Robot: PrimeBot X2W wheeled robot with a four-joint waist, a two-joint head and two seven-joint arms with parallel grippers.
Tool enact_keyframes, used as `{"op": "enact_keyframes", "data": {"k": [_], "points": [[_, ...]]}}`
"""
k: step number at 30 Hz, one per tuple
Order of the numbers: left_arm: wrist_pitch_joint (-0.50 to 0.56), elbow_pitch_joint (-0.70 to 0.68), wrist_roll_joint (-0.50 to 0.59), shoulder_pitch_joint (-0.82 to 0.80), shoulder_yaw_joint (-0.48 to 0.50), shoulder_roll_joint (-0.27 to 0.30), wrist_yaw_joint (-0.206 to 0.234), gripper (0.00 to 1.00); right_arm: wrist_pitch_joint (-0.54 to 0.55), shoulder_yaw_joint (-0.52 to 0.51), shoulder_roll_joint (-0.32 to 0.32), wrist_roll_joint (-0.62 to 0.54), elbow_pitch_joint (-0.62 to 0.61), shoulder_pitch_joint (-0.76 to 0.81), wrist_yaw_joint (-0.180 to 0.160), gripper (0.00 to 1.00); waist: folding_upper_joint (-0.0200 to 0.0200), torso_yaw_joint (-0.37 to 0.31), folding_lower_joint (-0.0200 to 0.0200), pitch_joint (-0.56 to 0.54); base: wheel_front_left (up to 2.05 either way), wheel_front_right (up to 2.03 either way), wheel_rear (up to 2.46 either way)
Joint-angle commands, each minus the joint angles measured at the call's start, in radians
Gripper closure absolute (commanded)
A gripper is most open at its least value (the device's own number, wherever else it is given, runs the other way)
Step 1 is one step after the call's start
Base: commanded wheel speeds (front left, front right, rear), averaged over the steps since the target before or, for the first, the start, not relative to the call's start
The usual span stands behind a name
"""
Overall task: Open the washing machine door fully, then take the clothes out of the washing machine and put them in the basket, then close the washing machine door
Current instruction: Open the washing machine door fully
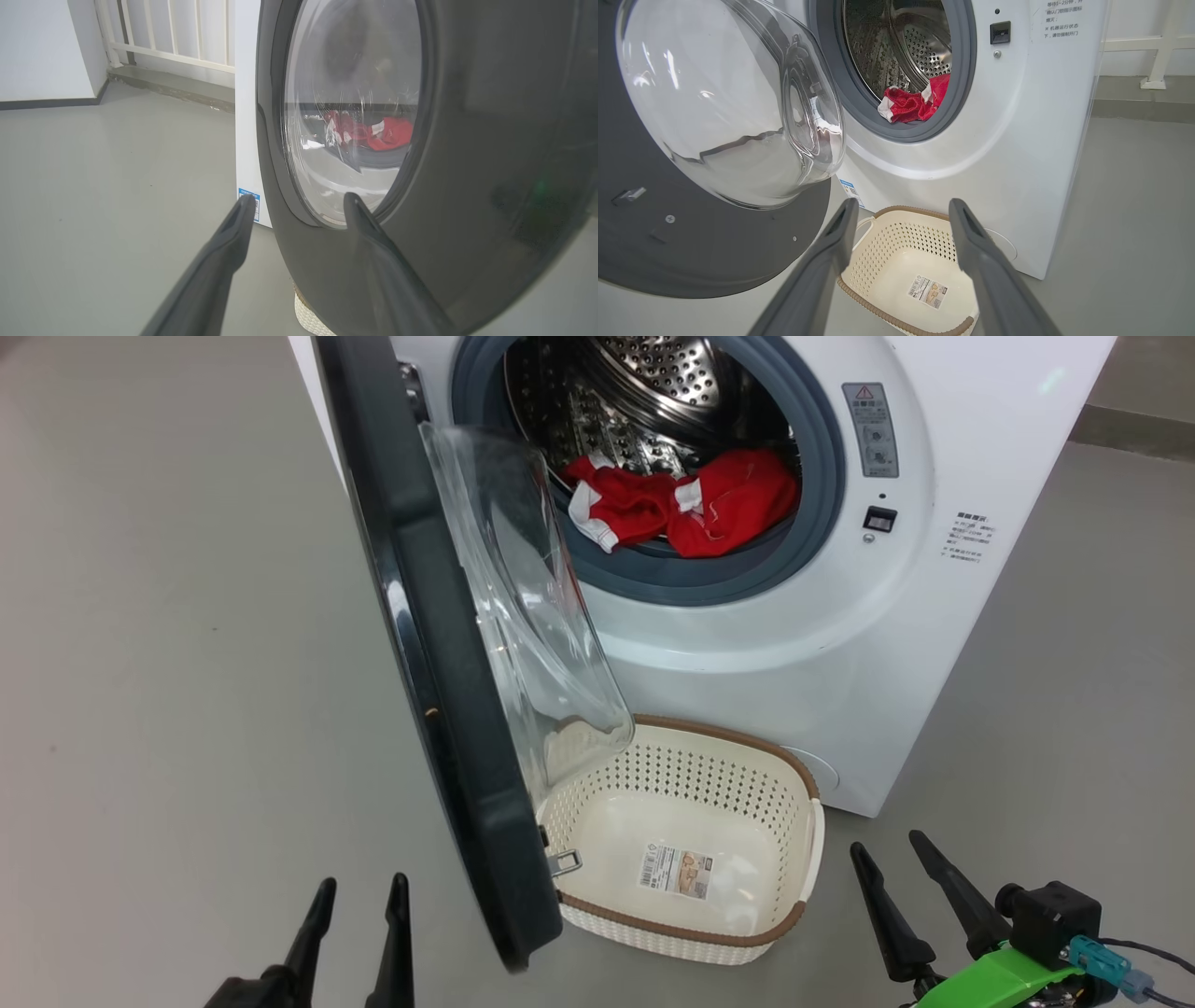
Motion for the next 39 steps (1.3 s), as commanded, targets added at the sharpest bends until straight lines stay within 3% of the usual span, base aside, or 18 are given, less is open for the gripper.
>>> {"op": "enact_keyframes", "data": {"k": [1, 3, 4, 9, 13, 16, 19, 22, 27, 31, 39], "points": [[-0.012, -0.022, 0.005, -0.026, 0.03, 0.008, -0.006, 0.0, -0.009, 0.011, -0.008, -0.01, -0.017, -0.007, 0.007, 0.0, 0.0, -0.001, 0.0, 0.0, 0.0, 0.0, 0.0], [-0.012, -0.02, -0.008, -0.031, 0.034, 0.008, -0.003, 0.86, -0.009, 0.008, -0.009, -0.011, -0.016, -0.01, 0.007, 0.0, 0.0, -0.001, 0.0, 0.001, 0.0, 0.0, 0.0], [-0.012, -0.024, -0.013, -0.035, 0.037, 0.008, -0.003, 1.0, -0.009, 0.005, -0.009, -0.013, -0.016, -0.012, 0.007, 0.0, 0.0, -0.001, 0.0, 0.001, 0.0, 0.0, 0.0], [-0.012, -0.101, -0.029, -0.056, 0.072, 0.008, 0.007, 1.0, -0.009, -0.003, -0.006, -0.017, -0.018, -0.013, 0.007, 0.0, 0.0, 0.0, 0.0, 0.001, 0.0, 0.0, 0.0], [-0.012, -0.333, -0.035, -0.091, 0.102, 0.008, 0.029, 1.0, -0.009, -0.004, -0.006, -0.027, -0.023, -0.014, 0.007, 0.0, 0.0, -0.001, 0.0, 0.003, 0.0, 0.0, 0.0], [-0.012, -0.479, -0.032, -0.101, 0.068, 0.008, 0.042, 1.0, -0.009, -0.004, -0.006, -0.036, -0.024, -0.013, 0.007, 0.0, 0.0, -0.005, 0.0, 0.004, 0.0, 0.0, 0.0], [-0.012, -0.563, -0.014, -0.093, -0.028, 0.008, 0.027, 1.0, -0.009, -0.003, -0.008, -0.057, -0.024, -0.014, 0.007, 0.0, 0.0, -0.01, 0.0, 0.006, 0.0, 0.0, 0.0], [-0.012, -0.547, -0.008, -0.073, -0.148, 0.008, 0.0, 1.0, -0.009, -0.002, -0.008, -0.079, -0.025, -0.014, 0.007, 0.0, 0.0, -0.016, 0.0, 0.009, 0.0, 0.0, 0.0], [-0.012, -0.368, -0.047, -0.043, -0.267, 0.008, -0.025, 1.0, -0.009, -0.002, -0.008, -0.107, -0.027, -0.016, 0.007, 0.0, 0.0, -0.025, 0.0, 0.016, 0.0, 0.0, 0.0], [-0.012, -0.205, -0.086, -0.07, -0.29, 0.008, -0.025, 1.0, -0.009, -0.007, -0.005, -0.134, -0.034, -0.019, 0.007, 0.0, 0.0, -0.037, 0.0, 0.023, 0.0, 0.0, 0.0], [-0.012, -0.14, -0.116, -0.105, -0.247, 0.008, -0.006, 1.0, -0.009, -0.014, 0.001, -0.155, -0.043, -0.014, 0.007, 0.0, 0.0, -0.039, 0.0, 0.034, 0.0, 0.0, 0.0]]}}
